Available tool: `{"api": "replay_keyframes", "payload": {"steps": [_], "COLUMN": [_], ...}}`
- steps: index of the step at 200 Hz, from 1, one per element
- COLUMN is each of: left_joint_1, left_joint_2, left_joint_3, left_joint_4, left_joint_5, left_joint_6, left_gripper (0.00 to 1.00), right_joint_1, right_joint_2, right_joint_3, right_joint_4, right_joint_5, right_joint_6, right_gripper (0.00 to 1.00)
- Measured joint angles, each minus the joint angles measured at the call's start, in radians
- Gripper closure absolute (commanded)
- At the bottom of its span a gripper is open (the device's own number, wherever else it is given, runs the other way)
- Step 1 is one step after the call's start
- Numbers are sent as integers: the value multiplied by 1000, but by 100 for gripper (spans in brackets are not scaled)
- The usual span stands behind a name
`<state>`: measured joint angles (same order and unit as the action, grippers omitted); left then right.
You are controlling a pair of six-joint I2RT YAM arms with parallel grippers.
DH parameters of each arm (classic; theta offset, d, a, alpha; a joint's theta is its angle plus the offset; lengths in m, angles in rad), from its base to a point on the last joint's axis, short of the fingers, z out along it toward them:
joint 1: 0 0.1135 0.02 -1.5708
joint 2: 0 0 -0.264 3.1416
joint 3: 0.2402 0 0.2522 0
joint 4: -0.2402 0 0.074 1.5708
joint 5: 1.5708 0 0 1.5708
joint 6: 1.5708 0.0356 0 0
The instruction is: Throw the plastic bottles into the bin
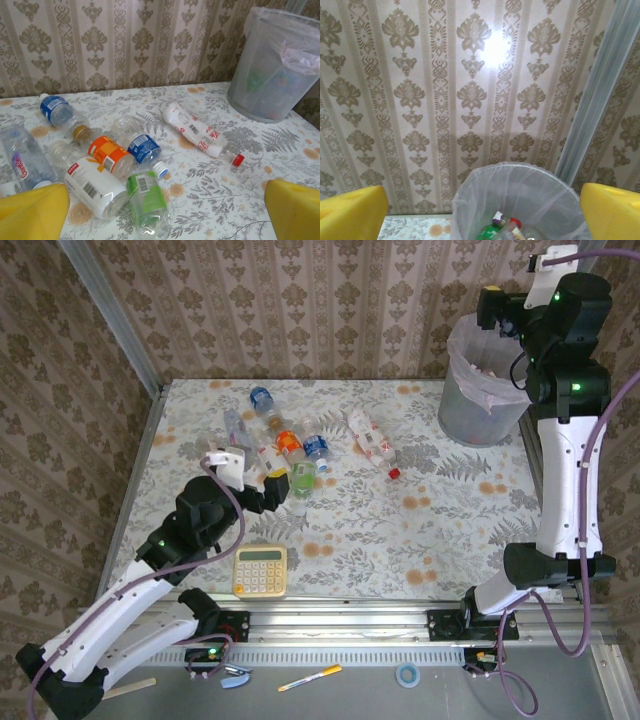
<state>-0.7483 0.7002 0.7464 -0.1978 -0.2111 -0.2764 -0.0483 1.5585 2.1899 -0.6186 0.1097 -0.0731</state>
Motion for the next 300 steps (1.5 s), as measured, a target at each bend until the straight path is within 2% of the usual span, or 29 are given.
{"api": "replay_keyframes", "payload": {"steps": [65,94,146,180,211,242,270,300], "left_joint_1": [66,157,342,475,536,568,647,692], "left_joint_2": [16,55,154,270,395,546,664,773], "left_joint_3": [5,27,76,137,183,241,245,274], "left_joint_4": [-101,-195,-343,-417,-443,-441,-407,-358], "left_joint_5": [-69,-88,-53,-21,-5,-20,34,110], "left_joint_6": [-86,-158,-252,-262,-252,-216,-188,-149], "left_gripper": [0,0,0,0,0,0,1,4], "right_joint_1": [0,0,0,2,44,112,153,188], "right_joint_2": [1,-21,-121,-210,-308,-378,-441,-513], "right_joint_3": [-27,-83,-276,-414,-596,-760,-906,-1021], "right_joint_4": [-28,-44,-24,9,46,41,19,-5], "right_joint_5": [-90,-189,-410,-543,-639,-668,-671,-663], "right_joint_6": [29,49,164,270,339,342,339,339], "right_gripper": [0,0,0,0,0,0,0,0]}}
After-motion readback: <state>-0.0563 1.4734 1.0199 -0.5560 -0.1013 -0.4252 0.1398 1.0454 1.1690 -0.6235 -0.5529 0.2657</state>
